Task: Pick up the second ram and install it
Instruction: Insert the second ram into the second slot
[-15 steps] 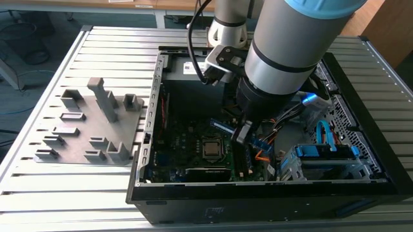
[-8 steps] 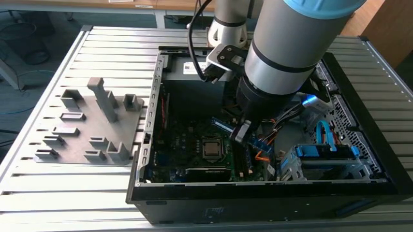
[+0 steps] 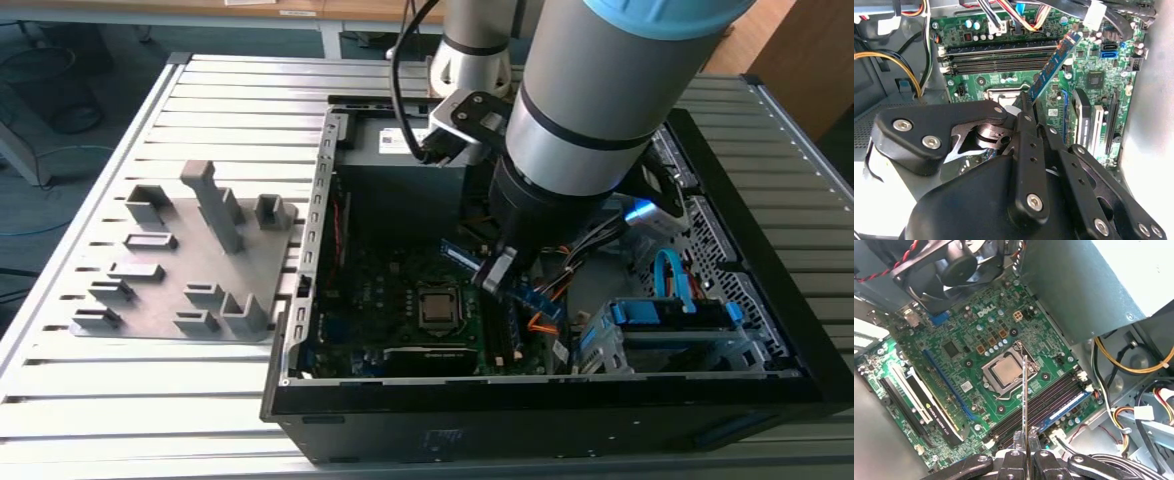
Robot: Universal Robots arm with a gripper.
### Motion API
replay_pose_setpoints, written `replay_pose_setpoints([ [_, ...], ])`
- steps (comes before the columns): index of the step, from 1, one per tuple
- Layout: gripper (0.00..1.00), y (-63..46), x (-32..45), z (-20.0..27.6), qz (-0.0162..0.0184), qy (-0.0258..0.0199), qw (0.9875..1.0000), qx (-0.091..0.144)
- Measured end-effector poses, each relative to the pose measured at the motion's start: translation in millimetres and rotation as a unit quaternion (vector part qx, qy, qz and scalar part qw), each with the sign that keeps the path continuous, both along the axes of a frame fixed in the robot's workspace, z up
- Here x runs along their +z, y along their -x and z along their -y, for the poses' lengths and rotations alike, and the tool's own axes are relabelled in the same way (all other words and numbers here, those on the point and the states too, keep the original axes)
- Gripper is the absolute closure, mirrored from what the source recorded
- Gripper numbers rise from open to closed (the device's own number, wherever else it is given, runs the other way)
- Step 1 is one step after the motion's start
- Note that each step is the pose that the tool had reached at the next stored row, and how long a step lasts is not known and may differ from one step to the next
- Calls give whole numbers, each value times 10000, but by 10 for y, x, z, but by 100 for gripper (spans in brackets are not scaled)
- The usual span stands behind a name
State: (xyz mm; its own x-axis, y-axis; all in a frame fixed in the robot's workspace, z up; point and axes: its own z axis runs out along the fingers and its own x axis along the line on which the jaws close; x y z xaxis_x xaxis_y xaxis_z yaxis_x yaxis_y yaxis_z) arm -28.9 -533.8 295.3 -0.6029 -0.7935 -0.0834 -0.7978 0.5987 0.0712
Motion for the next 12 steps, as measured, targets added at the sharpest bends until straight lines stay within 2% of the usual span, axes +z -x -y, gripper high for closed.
replay_pose_setpoints([
  [12,86,0,0,0,0,0,9995,-313],
])
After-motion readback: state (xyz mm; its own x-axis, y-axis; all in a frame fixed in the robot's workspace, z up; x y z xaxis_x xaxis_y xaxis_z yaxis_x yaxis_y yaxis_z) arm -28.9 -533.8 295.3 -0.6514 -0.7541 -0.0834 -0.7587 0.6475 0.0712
